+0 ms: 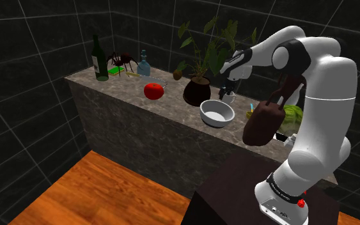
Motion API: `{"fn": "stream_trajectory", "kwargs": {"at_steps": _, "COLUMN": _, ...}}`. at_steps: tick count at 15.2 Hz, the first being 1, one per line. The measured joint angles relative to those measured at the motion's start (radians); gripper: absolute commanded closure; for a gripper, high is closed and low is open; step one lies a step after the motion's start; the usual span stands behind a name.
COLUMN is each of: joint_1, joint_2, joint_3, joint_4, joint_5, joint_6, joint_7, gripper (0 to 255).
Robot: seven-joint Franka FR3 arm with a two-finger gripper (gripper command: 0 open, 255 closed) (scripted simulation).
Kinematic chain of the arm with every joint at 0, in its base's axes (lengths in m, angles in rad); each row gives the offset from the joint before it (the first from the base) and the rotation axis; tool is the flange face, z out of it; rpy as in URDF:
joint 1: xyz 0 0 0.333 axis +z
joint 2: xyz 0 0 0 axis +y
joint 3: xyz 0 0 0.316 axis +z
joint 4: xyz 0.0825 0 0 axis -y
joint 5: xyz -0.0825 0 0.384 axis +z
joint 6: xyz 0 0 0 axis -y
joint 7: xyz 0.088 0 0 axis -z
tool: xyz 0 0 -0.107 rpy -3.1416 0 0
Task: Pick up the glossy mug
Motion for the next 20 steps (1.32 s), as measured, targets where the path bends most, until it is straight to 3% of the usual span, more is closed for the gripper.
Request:
{"fn": "stream_trajectory", "kwargs": {"at_steps": 11, "joint_1": 0.001, "joint_2": 0.0, "joint_3": 0.0, "joint_4": 0.001, "joint_5": 0.0, "joint_6": -0.001, "joint_7": 0.001, "gripper": 255}}
{"fn": "stream_trajectory", "kwargs": {"at_steps": 20, "joint_1": 0.017, "joint_2": -0.068, "joint_3": -0.021, "joint_4": 0.023, "joint_5": -0.036, "joint_6": -0.087, "joint_7": 0.022, "gripper": 255}}
